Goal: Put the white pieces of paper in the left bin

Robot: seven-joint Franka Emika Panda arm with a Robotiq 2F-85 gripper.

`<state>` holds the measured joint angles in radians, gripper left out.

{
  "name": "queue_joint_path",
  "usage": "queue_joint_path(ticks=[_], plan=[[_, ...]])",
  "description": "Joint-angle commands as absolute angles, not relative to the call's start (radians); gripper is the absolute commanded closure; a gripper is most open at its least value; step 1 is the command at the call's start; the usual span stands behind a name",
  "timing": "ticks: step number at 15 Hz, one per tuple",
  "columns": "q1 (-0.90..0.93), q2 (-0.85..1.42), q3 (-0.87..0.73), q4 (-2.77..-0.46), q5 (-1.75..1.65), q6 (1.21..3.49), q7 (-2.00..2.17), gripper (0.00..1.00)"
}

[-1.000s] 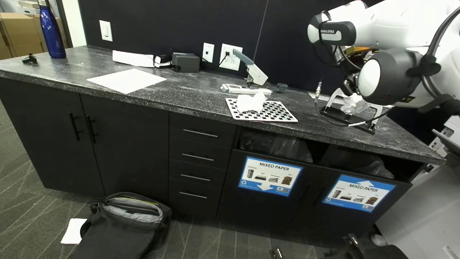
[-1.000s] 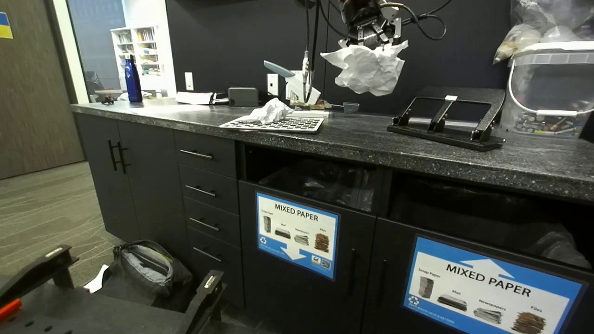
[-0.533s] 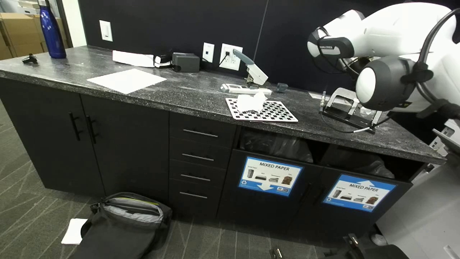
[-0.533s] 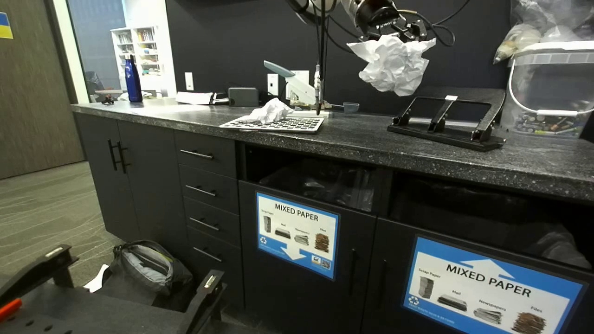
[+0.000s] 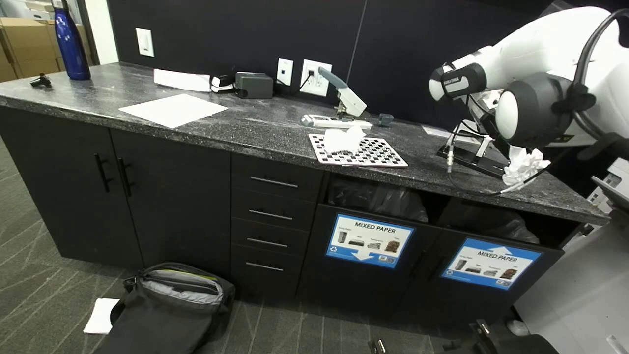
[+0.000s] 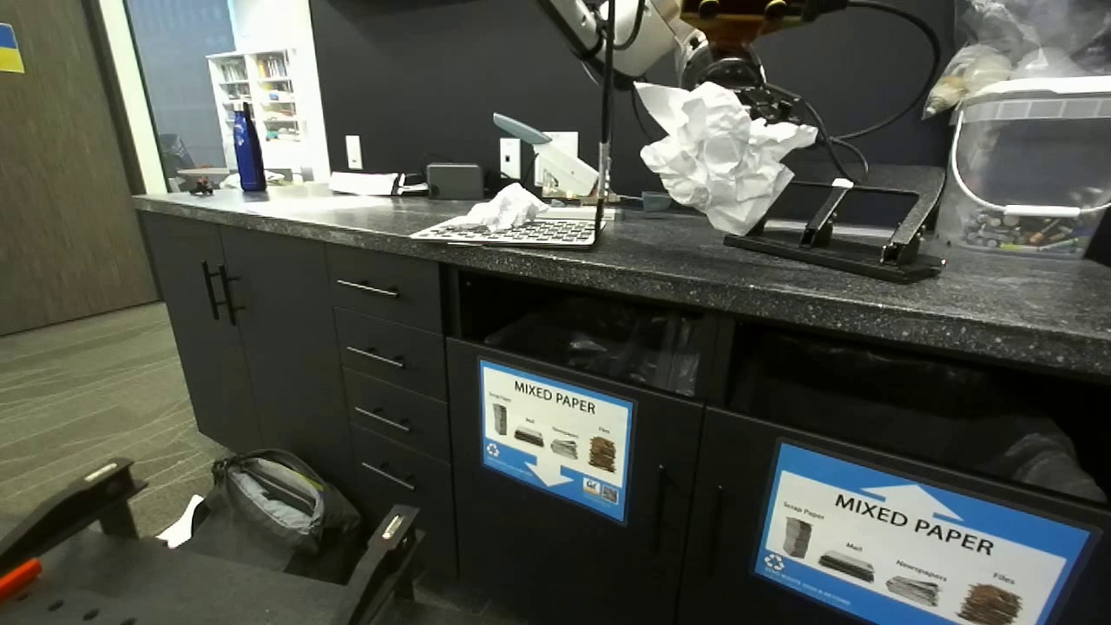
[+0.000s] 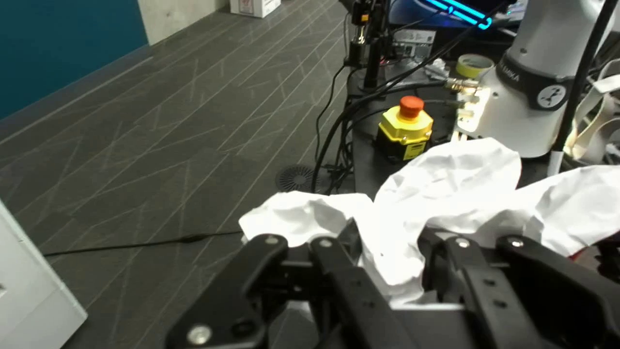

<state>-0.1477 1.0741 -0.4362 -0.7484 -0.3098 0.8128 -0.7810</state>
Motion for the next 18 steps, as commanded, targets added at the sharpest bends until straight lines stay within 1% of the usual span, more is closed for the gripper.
queue_joint_path(ticks=[1, 5, 9, 10, 11, 12, 14, 18], plan=[[-0.097, 0.982, -0.541, -0.995, -0.196, 0.812, -0.843, 0.92], [-0.071, 0.950, -0.603, -1.195, -0.081, 0.808, -0.867, 0.92], [-0.056, 0.886, -0.583, -1.406, 0.017, 0.804, -0.869, 0.92], [-0.162, 0.783, -0.389, -1.455, -0.029, 0.803, -0.774, 0.92], [-0.059, 0.808, -0.532, -1.508, 0.066, 0.824, -0.865, 0.92], [-0.188, 0.722, -0.328, -1.552, 0.036, 0.858, -0.763, 0.92], [-0.207, 0.658, -0.258, -1.647, 0.055, 0.949, -0.771, 0.92], [-0.214, 0.517, -0.146, -1.844, 0.060, 1.235, -0.727, 0.92]])
